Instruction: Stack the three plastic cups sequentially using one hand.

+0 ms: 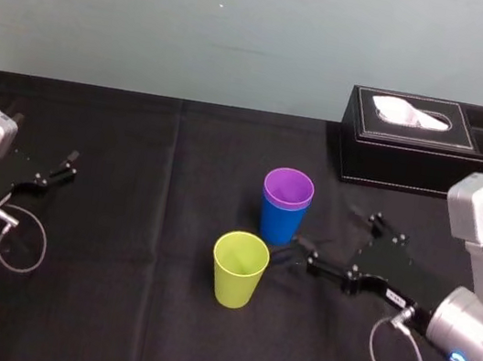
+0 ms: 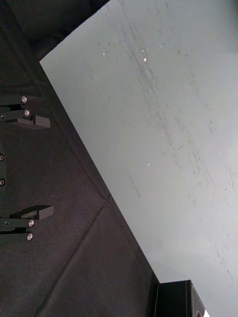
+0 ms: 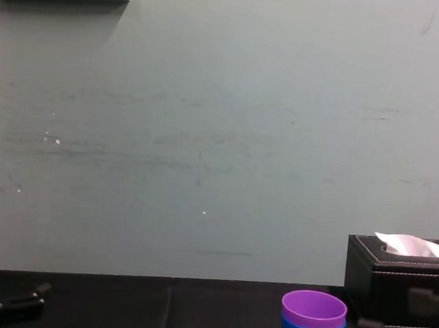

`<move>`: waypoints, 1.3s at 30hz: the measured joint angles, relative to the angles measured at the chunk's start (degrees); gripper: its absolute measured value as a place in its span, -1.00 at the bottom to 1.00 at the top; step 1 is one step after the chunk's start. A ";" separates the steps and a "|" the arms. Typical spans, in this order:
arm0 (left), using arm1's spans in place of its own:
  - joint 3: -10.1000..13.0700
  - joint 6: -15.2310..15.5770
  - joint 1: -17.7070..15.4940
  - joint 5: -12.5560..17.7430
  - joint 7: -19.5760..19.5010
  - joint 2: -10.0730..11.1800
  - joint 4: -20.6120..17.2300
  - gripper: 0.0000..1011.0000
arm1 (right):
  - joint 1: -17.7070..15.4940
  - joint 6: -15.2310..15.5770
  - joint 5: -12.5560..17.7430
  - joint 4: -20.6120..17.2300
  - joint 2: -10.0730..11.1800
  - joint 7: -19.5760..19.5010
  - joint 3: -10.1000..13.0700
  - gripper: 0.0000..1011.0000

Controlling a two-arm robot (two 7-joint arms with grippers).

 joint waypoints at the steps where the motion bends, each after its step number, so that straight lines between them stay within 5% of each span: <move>1: 0.01 0.00 0.00 0.00 0.00 0.00 0.00 1.00 | -0.34 -0.09 0.27 0.00 0.23 0.23 -0.03 0.98; 15: 0.00 0.00 0.00 0.00 0.00 0.00 0.00 1.00 | -1.53 -1.07 1.74 1.67 2.09 1.69 -4.21 0.98; 39: 0.00 0.00 0.00 0.00 0.00 0.00 0.00 1.00 | 2.24 -1.17 -0.71 6.89 0.28 0.75 -9.57 0.98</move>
